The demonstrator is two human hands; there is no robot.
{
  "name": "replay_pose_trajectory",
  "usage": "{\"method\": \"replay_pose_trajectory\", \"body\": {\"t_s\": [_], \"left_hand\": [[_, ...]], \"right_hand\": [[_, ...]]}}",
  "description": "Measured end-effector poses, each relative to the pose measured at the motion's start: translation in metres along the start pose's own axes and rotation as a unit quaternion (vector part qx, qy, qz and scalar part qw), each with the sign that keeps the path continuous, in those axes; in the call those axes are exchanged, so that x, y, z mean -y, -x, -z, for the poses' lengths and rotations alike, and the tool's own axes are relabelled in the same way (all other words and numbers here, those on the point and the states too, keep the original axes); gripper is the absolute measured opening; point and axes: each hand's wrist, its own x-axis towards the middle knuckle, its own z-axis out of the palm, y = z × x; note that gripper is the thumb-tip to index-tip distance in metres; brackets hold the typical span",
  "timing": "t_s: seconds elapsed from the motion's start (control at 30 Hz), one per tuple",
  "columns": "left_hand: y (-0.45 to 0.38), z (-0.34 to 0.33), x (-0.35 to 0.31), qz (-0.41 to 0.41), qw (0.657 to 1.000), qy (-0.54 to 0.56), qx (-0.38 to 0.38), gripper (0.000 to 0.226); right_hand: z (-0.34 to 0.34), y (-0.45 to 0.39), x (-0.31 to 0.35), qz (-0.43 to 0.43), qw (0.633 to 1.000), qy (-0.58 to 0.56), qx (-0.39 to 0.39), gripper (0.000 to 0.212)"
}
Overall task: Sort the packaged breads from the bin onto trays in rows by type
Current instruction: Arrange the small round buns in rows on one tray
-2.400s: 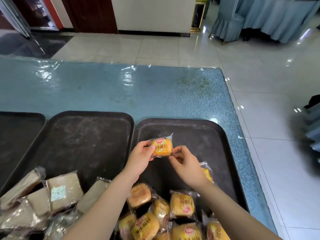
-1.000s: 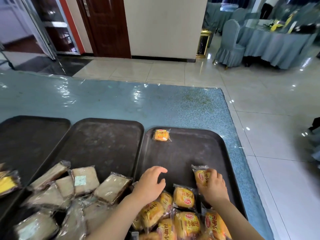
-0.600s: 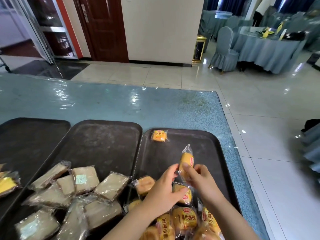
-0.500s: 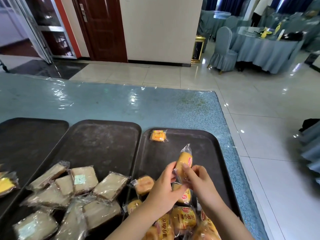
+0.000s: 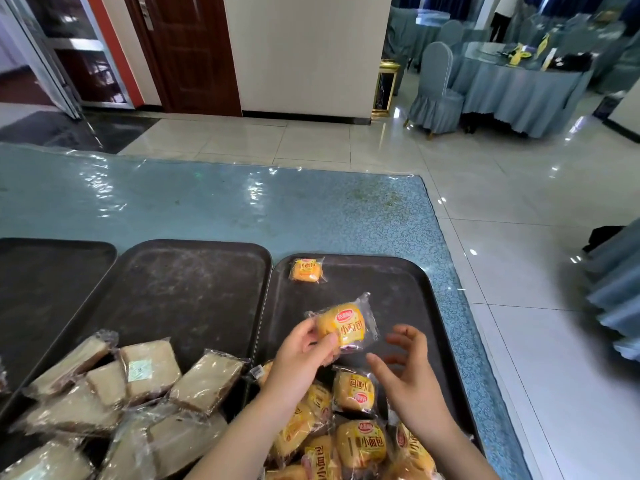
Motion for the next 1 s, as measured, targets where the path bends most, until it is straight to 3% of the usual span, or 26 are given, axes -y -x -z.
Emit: {"method": "replay_pose_trajectory", "body": {"t_s": [0.07,0.17,0.3,0.5,0.57,0.67,0.73,1.0], "left_hand": [[-0.008,0.001,0.000,0.003,1.000,-0.005,0.008,0.034],[-0.019,-0.001,0.003,0.004,0.999,-0.048,0.017,0.031],[-0.038,-0.001,0.007,0.019,0.994,-0.106,0.027,0.029],[-0.078,0.014,0.016,0.050,0.968,-0.239,0.050,0.038],[-0.093,0.023,0.022,0.039,0.943,-0.328,0.045,0.039],[-0.110,0.035,0.034,-0.008,0.844,-0.536,0.031,0.045],[-0.116,0.038,0.041,0.000,0.808,-0.588,0.038,0.051],[-0.124,0.039,0.064,0.021,0.784,-0.618,0.052,0.064]], "right_hand": [[0.001,-0.006,-0.003,0.028,0.998,-0.016,0.049,0.062],[-0.003,-0.016,-0.010,0.082,0.992,0.024,0.088,0.063],[-0.009,-0.034,-0.020,0.101,0.990,0.089,0.046,0.049],[-0.018,-0.089,-0.044,0.060,0.992,0.108,-0.008,0.036],[-0.021,-0.117,-0.056,0.030,0.992,0.120,-0.028,0.032],[-0.026,-0.158,-0.069,-0.010,0.990,0.127,-0.056,0.034],[-0.030,-0.182,-0.076,-0.025,0.989,0.133,-0.065,0.035],[-0.048,-0.236,-0.090,-0.021,0.988,0.137,-0.071,0.036]]}}
